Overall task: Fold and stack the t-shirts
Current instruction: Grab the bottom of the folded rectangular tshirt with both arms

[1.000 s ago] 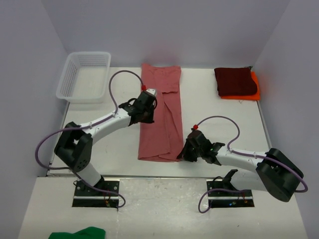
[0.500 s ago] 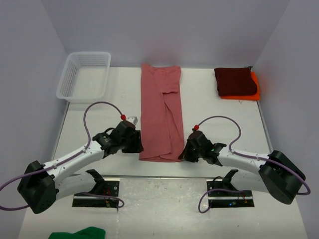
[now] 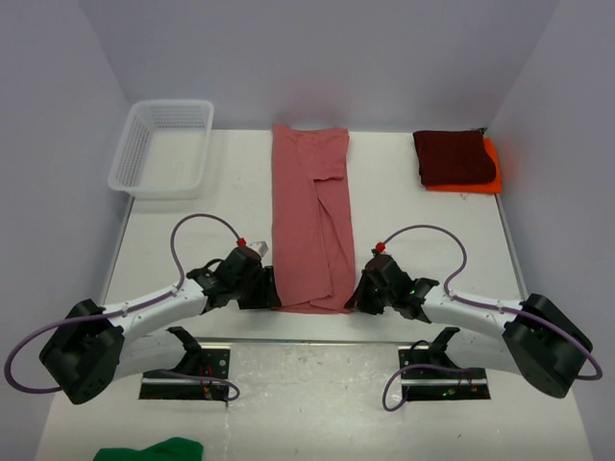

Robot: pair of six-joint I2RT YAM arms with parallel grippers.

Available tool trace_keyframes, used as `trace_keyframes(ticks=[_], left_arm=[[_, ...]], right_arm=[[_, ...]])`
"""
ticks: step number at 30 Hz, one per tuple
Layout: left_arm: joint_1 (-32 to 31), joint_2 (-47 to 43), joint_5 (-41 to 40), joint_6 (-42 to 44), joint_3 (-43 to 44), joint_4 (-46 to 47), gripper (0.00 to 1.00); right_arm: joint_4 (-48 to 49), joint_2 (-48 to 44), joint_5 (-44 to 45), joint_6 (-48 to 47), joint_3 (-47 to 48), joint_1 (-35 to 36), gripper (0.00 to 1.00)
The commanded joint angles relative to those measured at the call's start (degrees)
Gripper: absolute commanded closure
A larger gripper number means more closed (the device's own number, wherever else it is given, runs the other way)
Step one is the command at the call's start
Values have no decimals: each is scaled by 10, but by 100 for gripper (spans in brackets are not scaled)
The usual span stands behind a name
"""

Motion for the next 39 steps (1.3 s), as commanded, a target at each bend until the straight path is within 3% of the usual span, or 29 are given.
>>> trace_keyframes(ticks=[1,11,16,21,22,23,24,34,39], left_arm=[[5,11,12,-9,-8,43,46],[8,37,22,-10,-21,74,47],[8,31,26,-12,-26,74,52],[8,27,27,-15,-35,78,68],[8,32,30,-15,-40,81,88],[8,33,31,-15,-40,80,88],[8,33,29,-15,-42,79,100],[7,-54,-1,-10,-36,-29,100],[2,-106,-11,-4,-23,-88,100]], right_arm=[[-41,-5,21,-11,-15,6,100],[-46,-2,26,-5,-12,16,100],[-49,-5,30,-3,-9,18,100],[-47,2,28,-2,-6,21,100],[-49,8,28,-2,-2,25,100],[-50,8,28,-2,-2,27,100],[-50,10,28,-2,0,28,100],[-127,4,75,-25,47,97,100],[-221,-29,131,-4,84,137,100]])
